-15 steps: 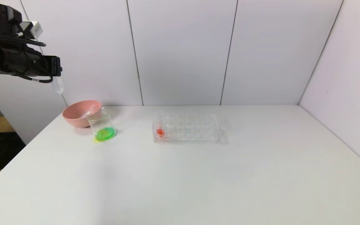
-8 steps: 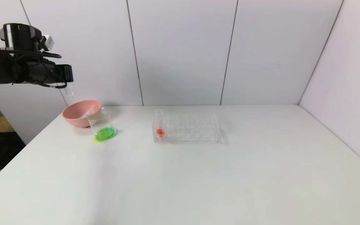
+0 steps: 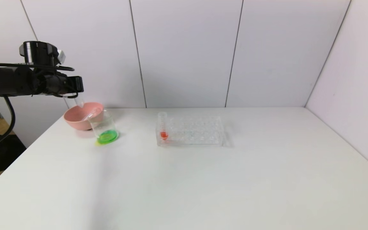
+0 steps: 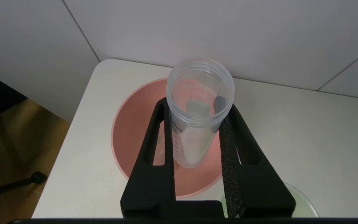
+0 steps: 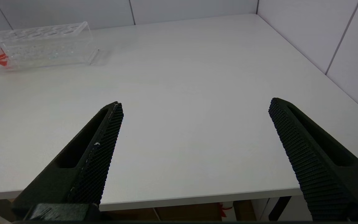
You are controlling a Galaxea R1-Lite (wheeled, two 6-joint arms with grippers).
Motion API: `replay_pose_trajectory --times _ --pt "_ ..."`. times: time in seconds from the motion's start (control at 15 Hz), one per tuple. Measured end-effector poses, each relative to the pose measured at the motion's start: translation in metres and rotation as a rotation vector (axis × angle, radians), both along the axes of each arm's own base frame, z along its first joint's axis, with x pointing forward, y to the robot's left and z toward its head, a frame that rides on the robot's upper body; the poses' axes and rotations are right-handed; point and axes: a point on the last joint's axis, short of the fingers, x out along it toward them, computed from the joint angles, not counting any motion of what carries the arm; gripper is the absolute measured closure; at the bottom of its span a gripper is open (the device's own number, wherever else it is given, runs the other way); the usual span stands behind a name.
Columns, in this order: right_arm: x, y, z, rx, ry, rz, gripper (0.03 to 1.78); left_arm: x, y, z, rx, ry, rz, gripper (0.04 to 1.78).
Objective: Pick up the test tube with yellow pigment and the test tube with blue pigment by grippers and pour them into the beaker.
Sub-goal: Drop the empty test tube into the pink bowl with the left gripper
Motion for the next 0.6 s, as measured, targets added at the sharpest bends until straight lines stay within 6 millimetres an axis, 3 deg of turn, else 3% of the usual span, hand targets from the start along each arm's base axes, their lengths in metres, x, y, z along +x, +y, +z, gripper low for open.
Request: replay_pose_trajectory --times 0.2,0.33,0.47,0.6 --pt "0.000 0.000 0.000 0.000 0.000 0.000 0.10 0.003 0.002 -0.003 -0.008 0.003 0.006 1.36" --pt "0.000 0.000 0.000 0.000 0.000 0.000 0.10 0.005 0.005 -0.006 0.000 0.005 0.010 1.26" --pt "0.000 0.000 0.000 0.000 0.000 0.000 0.10 0.005 0.007 -0.007 0.003 0.008 0.014 1.05" --pt "0.000 0.000 0.000 0.000 0.000 0.000 0.10 0.004 0.011 -0.006 0.005 0.008 0.021 0.72"
